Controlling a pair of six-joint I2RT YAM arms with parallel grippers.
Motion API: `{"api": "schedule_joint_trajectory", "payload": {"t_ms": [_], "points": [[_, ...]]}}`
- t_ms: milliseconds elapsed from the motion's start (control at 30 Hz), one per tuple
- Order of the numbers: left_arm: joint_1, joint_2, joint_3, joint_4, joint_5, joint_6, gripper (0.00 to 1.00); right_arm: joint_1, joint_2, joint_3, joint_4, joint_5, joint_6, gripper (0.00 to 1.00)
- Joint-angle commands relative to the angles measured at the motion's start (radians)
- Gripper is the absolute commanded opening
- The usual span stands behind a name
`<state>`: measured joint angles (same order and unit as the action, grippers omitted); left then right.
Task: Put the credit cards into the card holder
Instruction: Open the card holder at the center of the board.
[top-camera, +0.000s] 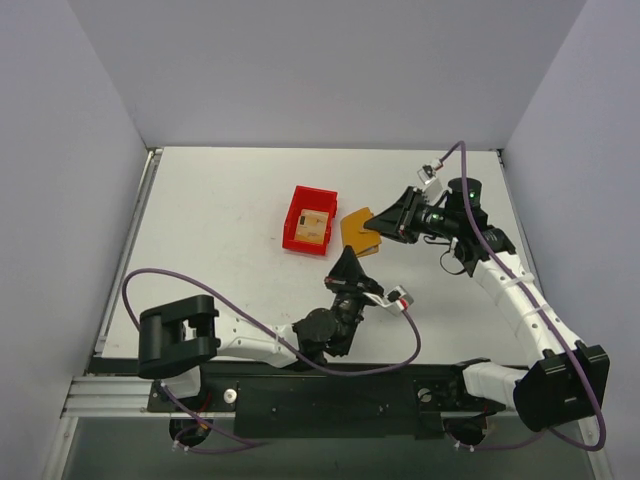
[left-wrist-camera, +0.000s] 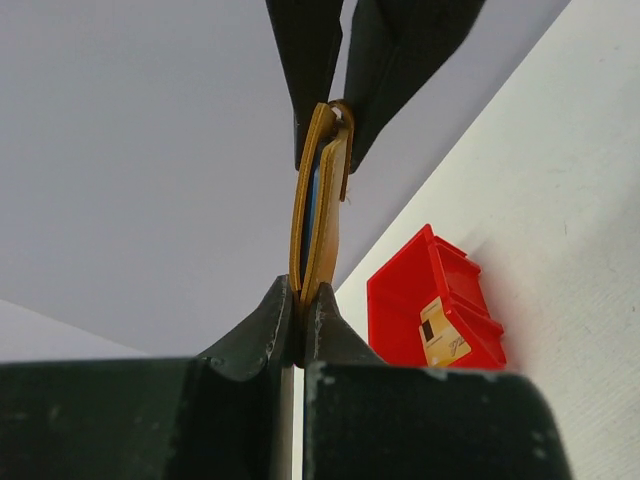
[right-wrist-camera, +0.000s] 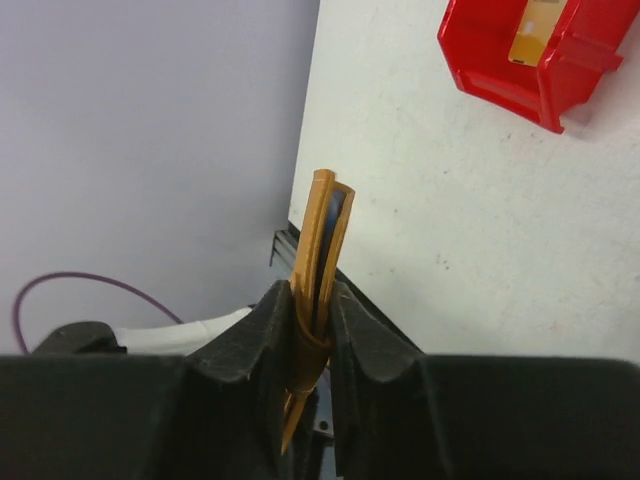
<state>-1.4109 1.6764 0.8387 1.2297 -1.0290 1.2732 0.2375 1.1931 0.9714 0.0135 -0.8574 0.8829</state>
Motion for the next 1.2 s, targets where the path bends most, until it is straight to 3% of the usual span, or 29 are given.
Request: {"api": "schedule_joint_trajectory", "payload": {"t_ms": [0, 33, 100, 133, 233, 333, 367, 467, 533, 667, 767, 933, 1167], "points": [[-0.013, -0.003, 0.053, 0.204, -0.032, 0.068, 0.0, 0.01, -0.035, 0.03, 0.01, 0.018, -0.039, 0.0], [-0.013, -0.004, 0.054, 0.209, -0.037, 0.054, 0.0, 0.01, -0.039, 0.032, -0.006, 0.033, -0.051, 0.0], [-0.011, -0.024, 0.056, 0.211, -0.057, 0.013, 0.26, 0.006, -0.062, 0.032, -0.039, 0.079, -0.077, 0.0], [-0.011, -0.049, 0.056, 0.182, -0.069, -0.012, 0.45, 0.008, -0.07, 0.036, -0.052, 0.118, -0.087, 0.0], [-0.016, -0.142, 0.03, 0.039, -0.068, -0.249, 0.62, 0.008, -0.104, 0.056, -0.147, 0.216, -0.166, 0.0], [-0.004, -0.323, -0.009, -0.258, 0.006, -0.63, 0.66, 0.005, -0.136, 0.066, -0.201, 0.343, -0.219, 0.0], [0.003, -0.358, -0.024, -0.401, 0.073, -0.726, 0.71, 0.005, -0.151, 0.066, -0.211, 0.368, -0.235, 0.0], [0.113, -0.531, -0.052, -0.611, 0.24, -1.095, 0.73, 0.0, -0.158, 0.067, -0.21, 0.351, -0.275, 0.0], [0.208, -0.607, -0.07, -0.7, 0.364, -1.246, 0.73, -0.001, -0.148, 0.072, -0.181, 0.275, -0.297, 0.0], [0.372, -0.731, -0.085, -0.792, 0.593, -1.466, 0.74, 0.0, -0.136, 0.063, -0.092, 0.101, -0.309, 0.0], [0.531, -0.776, -0.089, -0.817, 0.845, -1.607, 0.74, 0.0, -0.165, 0.017, 0.037, 0.011, -0.269, 0.0], [0.704, -0.73, -0.115, -0.688, 1.249, -1.865, 0.75, -0.001, -0.185, -0.033, 0.268, -0.106, -0.164, 0.0], [0.744, -0.594, -0.159, -0.394, 1.477, -2.089, 0.74, -0.001, -0.193, -0.065, 0.376, -0.124, -0.122, 0.0]]}}
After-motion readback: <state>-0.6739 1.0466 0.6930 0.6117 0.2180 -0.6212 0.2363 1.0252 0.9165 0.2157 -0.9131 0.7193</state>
